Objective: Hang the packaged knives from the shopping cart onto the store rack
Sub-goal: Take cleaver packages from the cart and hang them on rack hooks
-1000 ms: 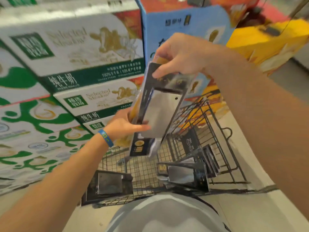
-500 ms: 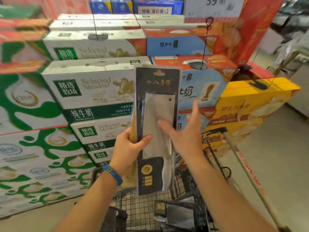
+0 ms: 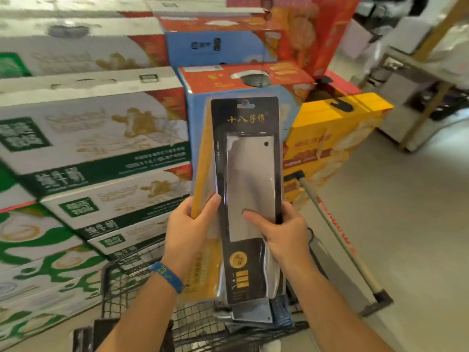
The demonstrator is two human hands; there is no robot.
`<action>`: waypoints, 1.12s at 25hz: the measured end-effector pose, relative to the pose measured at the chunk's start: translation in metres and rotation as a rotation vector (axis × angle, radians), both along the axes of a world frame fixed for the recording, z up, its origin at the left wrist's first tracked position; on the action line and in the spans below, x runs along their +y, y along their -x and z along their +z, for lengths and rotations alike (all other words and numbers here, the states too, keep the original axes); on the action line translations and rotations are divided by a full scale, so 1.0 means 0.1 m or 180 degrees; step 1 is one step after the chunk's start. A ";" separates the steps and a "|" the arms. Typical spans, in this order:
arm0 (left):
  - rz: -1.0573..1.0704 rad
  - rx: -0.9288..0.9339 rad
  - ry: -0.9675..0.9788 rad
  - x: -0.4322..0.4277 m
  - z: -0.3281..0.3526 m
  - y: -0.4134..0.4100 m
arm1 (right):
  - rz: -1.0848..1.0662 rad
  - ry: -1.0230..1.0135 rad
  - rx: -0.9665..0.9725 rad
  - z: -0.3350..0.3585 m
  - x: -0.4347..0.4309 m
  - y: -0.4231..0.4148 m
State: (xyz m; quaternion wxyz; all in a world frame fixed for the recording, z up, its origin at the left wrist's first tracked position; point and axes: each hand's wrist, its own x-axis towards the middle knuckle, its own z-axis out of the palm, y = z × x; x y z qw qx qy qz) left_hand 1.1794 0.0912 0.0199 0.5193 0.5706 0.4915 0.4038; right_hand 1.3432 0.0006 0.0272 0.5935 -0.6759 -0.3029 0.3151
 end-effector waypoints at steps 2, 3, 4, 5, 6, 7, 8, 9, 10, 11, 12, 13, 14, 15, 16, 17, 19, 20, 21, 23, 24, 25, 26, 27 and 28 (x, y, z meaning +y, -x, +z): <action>-0.0140 0.0176 -0.0209 -0.08 0.00 -0.18 | -0.0423 0.0141 -0.0294 0.02 -0.26 -0.32; -0.0153 0.0153 -0.0269 -0.14 0.02 -0.28 | -0.0710 0.0216 -0.0385 0.04 -0.41 -0.48; -0.0125 0.0069 -0.0278 -0.19 0.04 -0.37 | -0.1040 0.0242 -0.0352 0.05 -0.58 -0.65; -0.0155 -0.0003 -0.0260 -0.26 0.08 -0.50 | -0.1386 0.0225 -0.0243 0.06 -0.79 -0.83; -0.0208 -0.0054 -0.0217 -0.33 0.11 -0.62 | -0.1700 0.0224 -0.0132 0.07 -0.99 -1.01; -0.0292 -0.0057 -0.0212 -0.41 0.16 -0.76 | -0.1961 0.0242 -0.0046 0.08 -1.20 -1.16; -0.0410 -0.0054 -0.0239 -0.53 0.20 -0.93 | -0.2163 0.0251 -0.0003 0.09 -1.42 -1.30; -0.0543 -0.0062 -0.0285 -0.68 0.25 -1.11 | -0.2302 0.0254 -0.0010 0.10 -1.66 -1.43; -0.0682 -0.0063 -0.0312 -0.88 0.29 -1.35 | -0.2428 0.0262 -0.0044 0.12 -1.96 -1.56; -0.0794 -0.0016 -0.0328 -1.09 0.33 -1.57 | -0.2518 0.0292 -0.0083 0.15 -2.24 -1.67; -0.0914 0.0062 -0.0354 -1.31 0.36 -1.78 | -0.2627 0.0303 -0.0100 0.17 -2.53 -1.77; -0.1091 0.0129 -0.0382 -1.56 0.39 -2.00 | -0.2766 0.0262 -0.0119 0.19 -2.86 -1.86; -0.1259 0.0149 -0.0426 -1.81 0.41 -2.20 | -0.2907 0.0221 -0.0161 0.20 -3.19 -1.95; -0.1495 0.0136 -0.0467 -2.10 0.42 -2.44 | -0.3079 0.0192 -0.0214 0.21 -3.58 -2.05; -0.1708 0.0074 -0.0459 -2.38 0.42 -2.65 | -0.3226 0.0191 -0.0266 0.22 -3.94 -2.14; -0.1930 -0.0042 -0.0366 -2.65 0.44 -2.84 | -0.3356 0.0195 -0.0275 0.23 -4.27 -2.21; -0.2358 0.0022 -0.0230 -3.19 0.45 -3.24 | -0.3669 0.0200 -0.0263 0.23 -4.90 -2.34; -0.2535 0.0179 -0.0272 -3.49 0.46 -3.44 | -0.3864 0.0188 -0.0264 0.21 -5.23 -2.38; -0.2664 0.0291 -0.0312 -3.74 0.48 -3.61 | -0.4019 0.0167 -0.0277 0.21 -5.51 -2.39; -0.2915 0.0292 -0.0350 -4.19 0.54 -3.89 | -0.4266 0.0056 -0.0331 0.26 -5.99 -2.40; -0.3046 0.0198 -0.0347 -4.39 0.57 -4.00 | -0.4405 0.0001 -0.0355 0.28 -6.20 -2.41; -0.3213 0.0102 -0.0334 -4.61 0.60 -4.13 | -0.4565 -0.0053 -0.0358 0.30 -6.41 -2.42; -0.3398 0.0033 -0.0267 -4.79 0.62 -4.24 | -0.4703 -0.0074 -0.0340 0.31 -6.58 -2.43; -0.3595 -0.0026 -0.0180 -4.96 0.65 -4.37 | -0.4822 -0.0072 -0.0314 0.32 -6.74 -2.45; -0.3801 -0.0074 -0.0102 -5.13 0.67 -4.50 | -0.4936 -0.0058 -0.0299 0.33 -6.88 -2.47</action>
